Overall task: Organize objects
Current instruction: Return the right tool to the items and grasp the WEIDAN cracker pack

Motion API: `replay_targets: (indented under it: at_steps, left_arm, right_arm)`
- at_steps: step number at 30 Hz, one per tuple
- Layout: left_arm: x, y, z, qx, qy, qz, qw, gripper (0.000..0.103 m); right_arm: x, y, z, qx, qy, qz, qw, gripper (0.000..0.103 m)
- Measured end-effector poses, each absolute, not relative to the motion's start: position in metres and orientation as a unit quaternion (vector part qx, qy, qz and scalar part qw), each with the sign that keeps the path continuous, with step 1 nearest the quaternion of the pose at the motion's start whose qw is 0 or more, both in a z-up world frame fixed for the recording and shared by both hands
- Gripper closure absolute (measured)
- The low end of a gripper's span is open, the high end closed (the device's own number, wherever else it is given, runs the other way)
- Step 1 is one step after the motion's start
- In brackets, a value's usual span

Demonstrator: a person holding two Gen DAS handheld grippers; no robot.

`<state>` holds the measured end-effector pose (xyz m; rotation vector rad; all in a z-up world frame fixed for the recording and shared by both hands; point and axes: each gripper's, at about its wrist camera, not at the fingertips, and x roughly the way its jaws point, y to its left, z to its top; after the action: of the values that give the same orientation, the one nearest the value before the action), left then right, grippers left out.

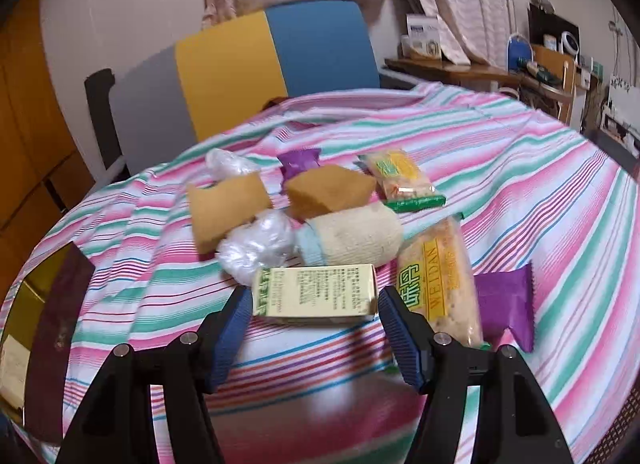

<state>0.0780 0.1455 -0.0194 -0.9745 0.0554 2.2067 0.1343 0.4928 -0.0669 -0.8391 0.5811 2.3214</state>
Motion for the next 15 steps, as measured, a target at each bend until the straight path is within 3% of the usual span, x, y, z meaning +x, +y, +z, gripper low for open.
replay_targets:
  at_steps: [9,15]
  left_arm:
    - [0.086,0.159,-0.022,-0.381,0.039,0.848,0.366,0.000]
    - [0.089,0.163,-0.023,-0.380,0.042,0.847,0.369,0.000]
  right_arm:
    - [0.140,0.436,-0.074,-0.302,0.242,0.905,0.177,0.035]
    - [0.173,0.454,-0.060,-0.253,0.214,0.902,0.278,0.035]
